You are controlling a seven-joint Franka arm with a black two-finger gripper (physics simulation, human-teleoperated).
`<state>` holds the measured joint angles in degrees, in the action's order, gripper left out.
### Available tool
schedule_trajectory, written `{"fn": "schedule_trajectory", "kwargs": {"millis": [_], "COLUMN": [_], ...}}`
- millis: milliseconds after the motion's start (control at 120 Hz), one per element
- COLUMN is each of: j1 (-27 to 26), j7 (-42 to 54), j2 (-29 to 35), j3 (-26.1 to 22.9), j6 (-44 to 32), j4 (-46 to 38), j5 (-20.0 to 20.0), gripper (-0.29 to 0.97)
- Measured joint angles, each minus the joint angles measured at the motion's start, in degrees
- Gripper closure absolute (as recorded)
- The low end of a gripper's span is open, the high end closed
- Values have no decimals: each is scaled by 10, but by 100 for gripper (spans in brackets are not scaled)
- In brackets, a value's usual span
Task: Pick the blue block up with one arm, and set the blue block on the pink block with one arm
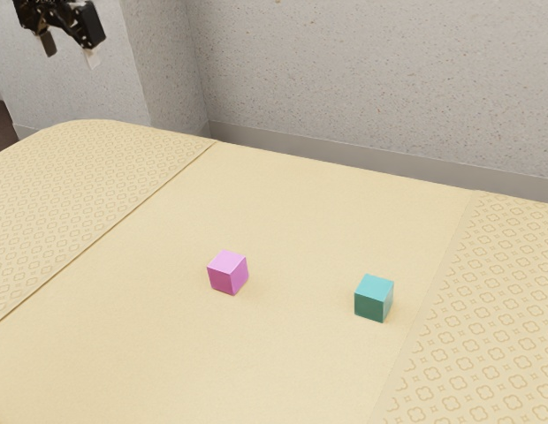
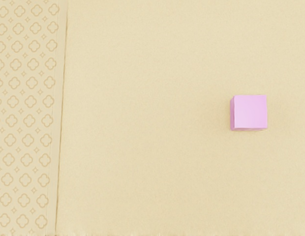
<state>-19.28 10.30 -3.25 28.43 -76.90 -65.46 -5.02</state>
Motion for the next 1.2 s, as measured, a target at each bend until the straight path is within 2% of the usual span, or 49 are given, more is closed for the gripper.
{"fn": "schedule_trajectory", "kwargs": {"millis": [200,317,500,600,808,950,1200], "j1": [18,10,1,-23,-106,-114,-161], "j7": [6,8,0,-10,-41,-69,-129], "j2": [3,8,8,6,-11,-42,-96], "j3": [0,1,-1,0,-1,-1,-3], "j6": [1,-27,-75,-104,-153,-188,-258], "j4": [-17,-88,-144,-180,-230,-251,-270], "j5": [0,2,20,27,39,68,121], "gripper": [0,0,0,0,0,0,0]}}
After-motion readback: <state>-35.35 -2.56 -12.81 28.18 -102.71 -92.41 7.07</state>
